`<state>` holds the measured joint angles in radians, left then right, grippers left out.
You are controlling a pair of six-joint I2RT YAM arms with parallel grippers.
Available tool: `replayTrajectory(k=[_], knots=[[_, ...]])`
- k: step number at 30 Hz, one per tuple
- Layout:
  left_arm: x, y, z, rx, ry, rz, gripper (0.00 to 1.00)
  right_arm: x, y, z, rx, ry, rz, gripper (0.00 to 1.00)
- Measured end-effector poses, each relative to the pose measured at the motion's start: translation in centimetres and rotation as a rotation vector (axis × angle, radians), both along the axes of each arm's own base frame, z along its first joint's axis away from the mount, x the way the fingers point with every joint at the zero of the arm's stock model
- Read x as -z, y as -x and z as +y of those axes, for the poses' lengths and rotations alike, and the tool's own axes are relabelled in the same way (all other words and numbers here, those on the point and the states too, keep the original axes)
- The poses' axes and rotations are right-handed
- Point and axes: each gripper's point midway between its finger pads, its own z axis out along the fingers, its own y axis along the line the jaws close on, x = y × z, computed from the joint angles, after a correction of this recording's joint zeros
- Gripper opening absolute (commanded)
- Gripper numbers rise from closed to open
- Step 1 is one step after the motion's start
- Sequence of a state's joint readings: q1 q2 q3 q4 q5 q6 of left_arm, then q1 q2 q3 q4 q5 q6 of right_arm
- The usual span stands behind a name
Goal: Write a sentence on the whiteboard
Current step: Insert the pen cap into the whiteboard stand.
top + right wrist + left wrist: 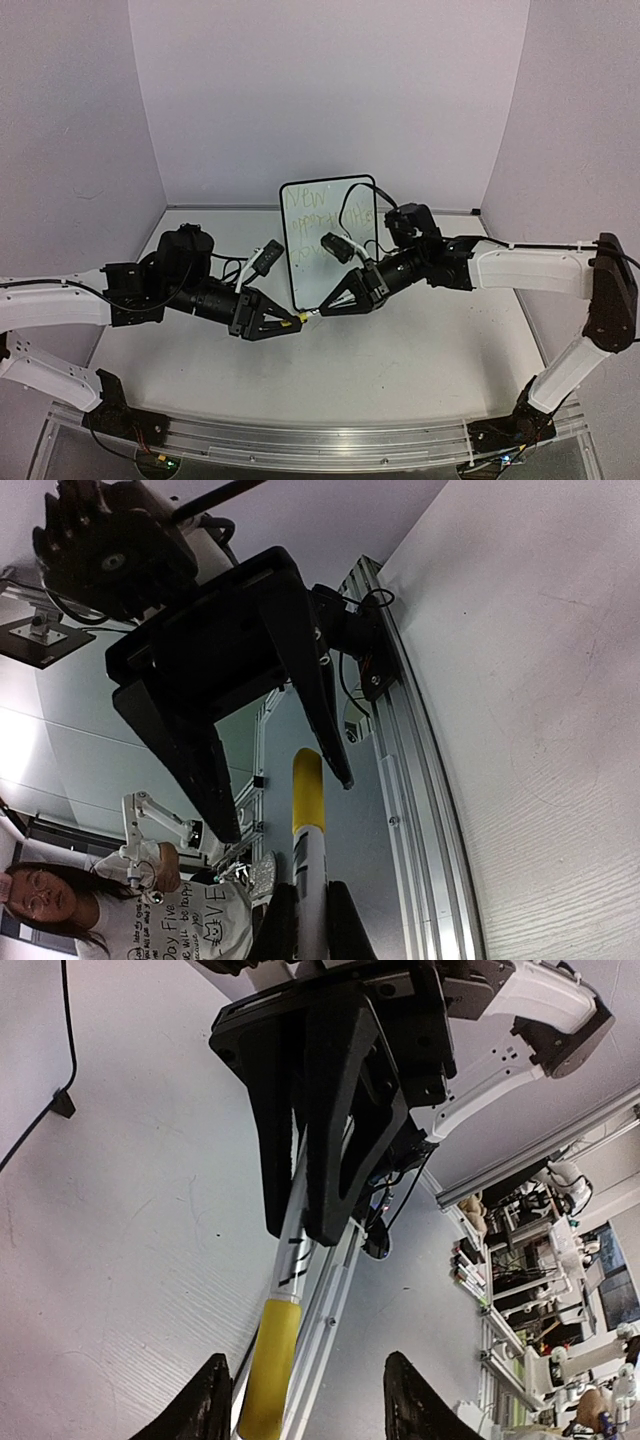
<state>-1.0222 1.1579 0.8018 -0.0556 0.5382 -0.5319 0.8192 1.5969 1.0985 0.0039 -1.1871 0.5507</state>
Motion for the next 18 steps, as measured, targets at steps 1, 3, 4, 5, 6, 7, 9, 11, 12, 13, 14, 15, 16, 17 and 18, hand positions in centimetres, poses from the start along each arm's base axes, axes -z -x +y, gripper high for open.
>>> replayTrajectory(k=[1,3,4,5,6,7,9,11,12,13,14,15,16,17,18], knots=[[-0.01,0.00,-0.03,0.000,0.004,0.001,0.39,-0.10,0.04,-0.03,-0.001,-0.003,-0.002,0.00],[0.13,0.01,-0.04,0.000,0.007,0.003,0.34,-0.21,0.11,-0.07,-0.004,-0.006,-0.003,0.00],[0.26,0.02,-0.02,-0.002,0.007,0.007,0.32,-0.23,0.14,-0.08,-0.005,-0.007,-0.002,0.00],[0.30,0.02,-0.03,-0.002,0.008,0.008,0.30,-0.22,0.16,-0.09,-0.006,-0.007,-0.002,0.00],[0.31,0.02,-0.03,-0.003,0.009,0.010,0.27,-0.19,0.18,-0.11,-0.006,-0.007,-0.001,0.00],[0.31,0.02,-0.04,-0.003,0.011,0.010,0.24,-0.15,0.21,-0.13,-0.007,-0.006,0.000,0.00],[0.34,0.02,-0.04,-0.004,0.012,0.013,0.16,-0.15,0.27,-0.16,-0.010,-0.007,0.002,0.00],[0.46,0.08,-0.02,-0.002,0.011,0.017,0.09,-0.26,0.42,-0.20,-0.018,-0.011,0.005,0.00],[0.48,0.15,-0.02,0.003,0.012,0.015,0.06,-0.31,0.51,-0.23,-0.023,-0.013,0.008,0.00],[0.44,0.28,-0.04,0.012,0.017,0.014,0.02,-0.34,0.56,-0.25,-0.027,-0.015,0.009,0.00],[0.32,0.37,-0.08,0.018,0.022,0.012,0.01,-0.40,0.71,-0.30,-0.035,-0.018,0.014,0.00],[0.18,0.46,-0.13,0.024,0.029,0.014,0.00,-0.49,0.83,-0.35,-0.042,-0.021,0.017,0.00],[0.12,0.53,-0.16,0.029,0.032,0.015,0.00,-0.56,0.90,-0.38,-0.046,-0.023,0.018,0.00],[0.10,0.61,-0.18,0.034,0.034,0.015,0.00,-0.61,0.94,-0.39,-0.048,-0.025,0.017,0.00],[0.11,0.65,-0.21,0.037,0.035,0.017,0.00,-0.64,0.98,-0.39,-0.050,-0.026,0.018,0.00]])
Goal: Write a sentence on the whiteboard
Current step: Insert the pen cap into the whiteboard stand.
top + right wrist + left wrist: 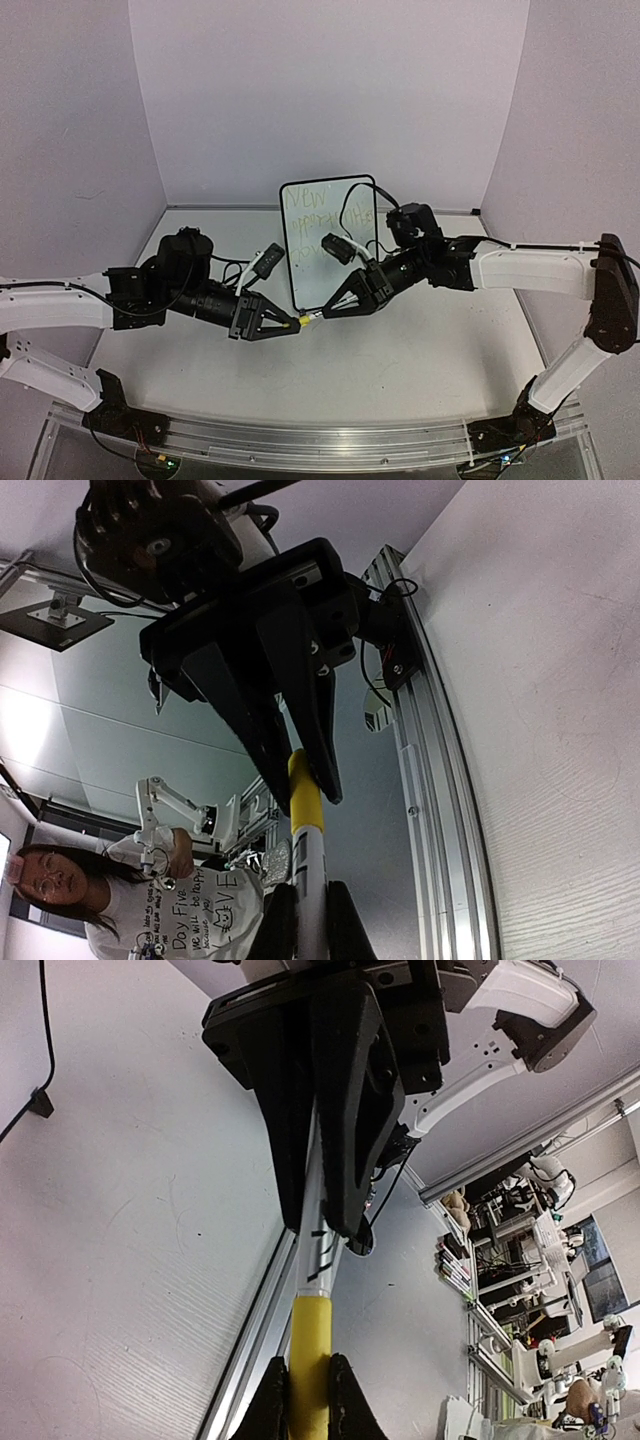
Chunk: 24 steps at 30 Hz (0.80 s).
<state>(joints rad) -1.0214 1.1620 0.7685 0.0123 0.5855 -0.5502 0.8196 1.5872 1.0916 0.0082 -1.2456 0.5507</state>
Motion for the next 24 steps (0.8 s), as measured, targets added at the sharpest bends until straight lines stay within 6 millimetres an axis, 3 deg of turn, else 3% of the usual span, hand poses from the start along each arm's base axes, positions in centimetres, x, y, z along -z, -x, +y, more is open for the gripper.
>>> replayTrajectory(k=[24], knots=[[1.2,1.2,-0.7,0.104,0.008,0.056,0.00,0.8,1.3,0.0,-0.033,0.040,0.045,0.00]])
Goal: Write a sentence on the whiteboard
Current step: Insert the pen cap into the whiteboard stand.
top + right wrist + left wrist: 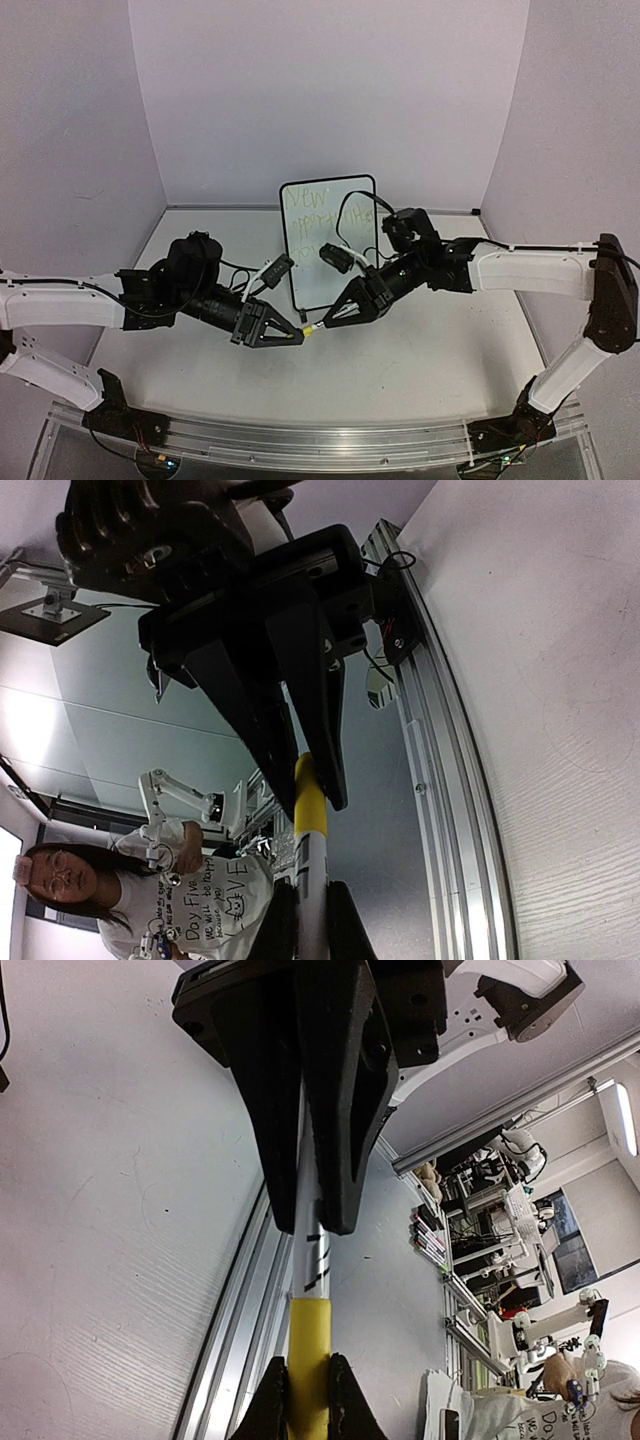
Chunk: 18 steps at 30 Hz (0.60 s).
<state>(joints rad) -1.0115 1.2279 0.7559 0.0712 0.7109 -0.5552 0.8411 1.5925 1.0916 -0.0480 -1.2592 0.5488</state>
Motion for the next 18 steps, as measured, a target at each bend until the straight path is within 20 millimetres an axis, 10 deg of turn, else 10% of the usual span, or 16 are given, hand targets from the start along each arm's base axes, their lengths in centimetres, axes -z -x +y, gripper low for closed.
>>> replayTrajectory(k=[10,18], knots=[[0.5,0.4,0.1,0.021,-0.019,0.016,0.00,0.5,0.4,0.2,-0.010,0.013,0.010,0.03],[1.6,-2.0,1.3,-0.081,-0.071,-0.050,0.00,0.8,-1.9,1.0,0.097,0.011,-0.091,0.67]])
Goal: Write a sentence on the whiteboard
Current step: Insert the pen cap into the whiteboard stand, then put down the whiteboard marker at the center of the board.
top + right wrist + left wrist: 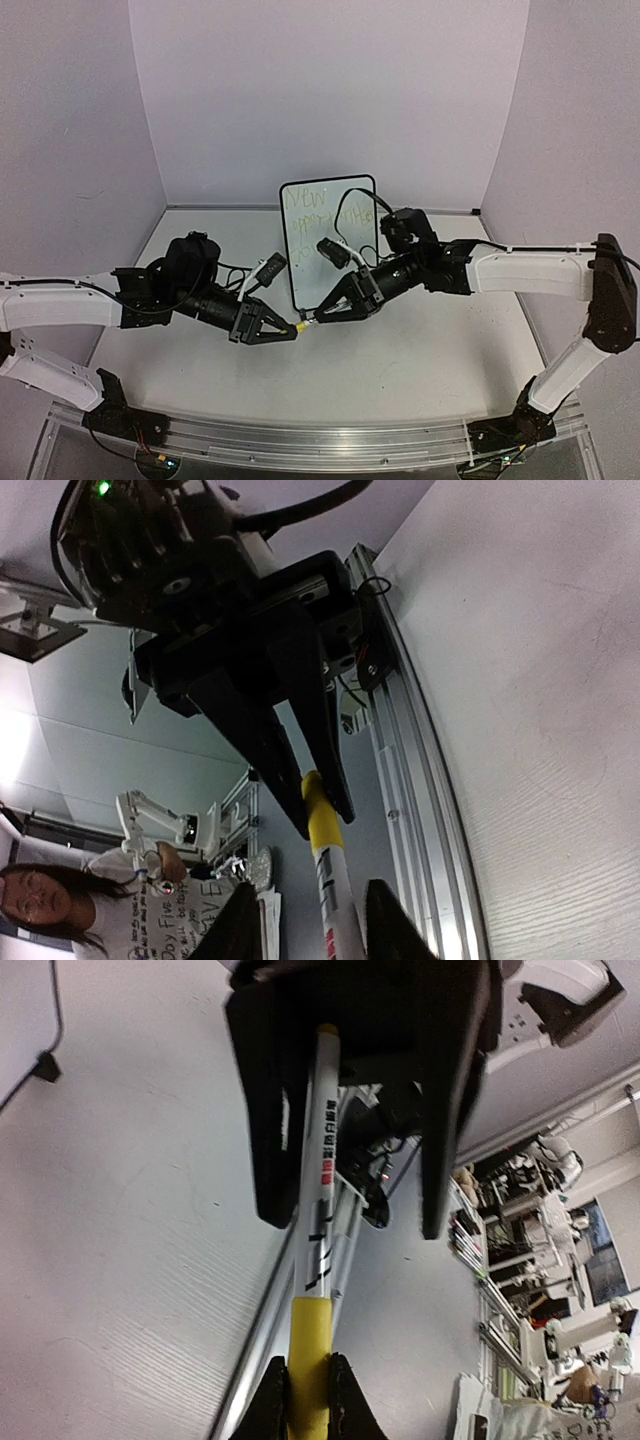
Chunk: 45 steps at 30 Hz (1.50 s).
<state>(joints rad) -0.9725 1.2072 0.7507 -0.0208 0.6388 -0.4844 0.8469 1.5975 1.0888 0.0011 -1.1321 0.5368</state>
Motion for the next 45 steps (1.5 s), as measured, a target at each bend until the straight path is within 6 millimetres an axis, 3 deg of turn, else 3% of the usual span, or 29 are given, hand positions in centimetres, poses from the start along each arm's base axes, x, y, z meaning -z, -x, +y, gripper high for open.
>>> replayTrajectory(k=[4,7,12,18,26,33,35,42,45], knots=[[1.2,-2.7,2.3,-0.124,-0.046,-0.006,0.00,0.6,-3.3,-1.6,0.146,0.030,-0.065,0.88],[3.0,-3.4,3.9,-0.194,-0.114,0.018,0.00,0.6,-7.0,-4.4,0.310,0.069,-0.119,0.93],[6.6,-3.8,7.3,-0.334,-0.259,0.079,0.00,0.0,-11.4,-9.1,0.529,0.111,-0.210,0.98],[8.7,-5.8,11.2,-0.547,-0.398,0.106,0.00,1.6,-15.3,-14.1,0.710,0.200,-0.234,0.98],[11.4,-9.4,14.7,-0.739,-0.524,0.110,0.02,5.2,-18.1,-20.0,0.907,0.348,-0.218,0.98],[13.1,-12.5,14.8,-0.772,-0.603,0.083,0.04,4.4,-18.8,-21.6,0.977,0.379,-0.286,0.98],[13.1,-13.3,14.4,-0.772,-0.601,0.066,0.13,4.1,-18.9,-21.9,0.991,0.380,-0.302,0.98],[13.1,-14.3,14.4,-0.769,-0.603,0.027,0.71,4.3,-18.9,-22.6,1.019,0.407,-0.330,0.98],[13.0,-14.8,14.8,-0.783,-0.601,0.018,0.83,4.7,-18.9,-22.9,1.024,0.424,-0.337,0.98]])
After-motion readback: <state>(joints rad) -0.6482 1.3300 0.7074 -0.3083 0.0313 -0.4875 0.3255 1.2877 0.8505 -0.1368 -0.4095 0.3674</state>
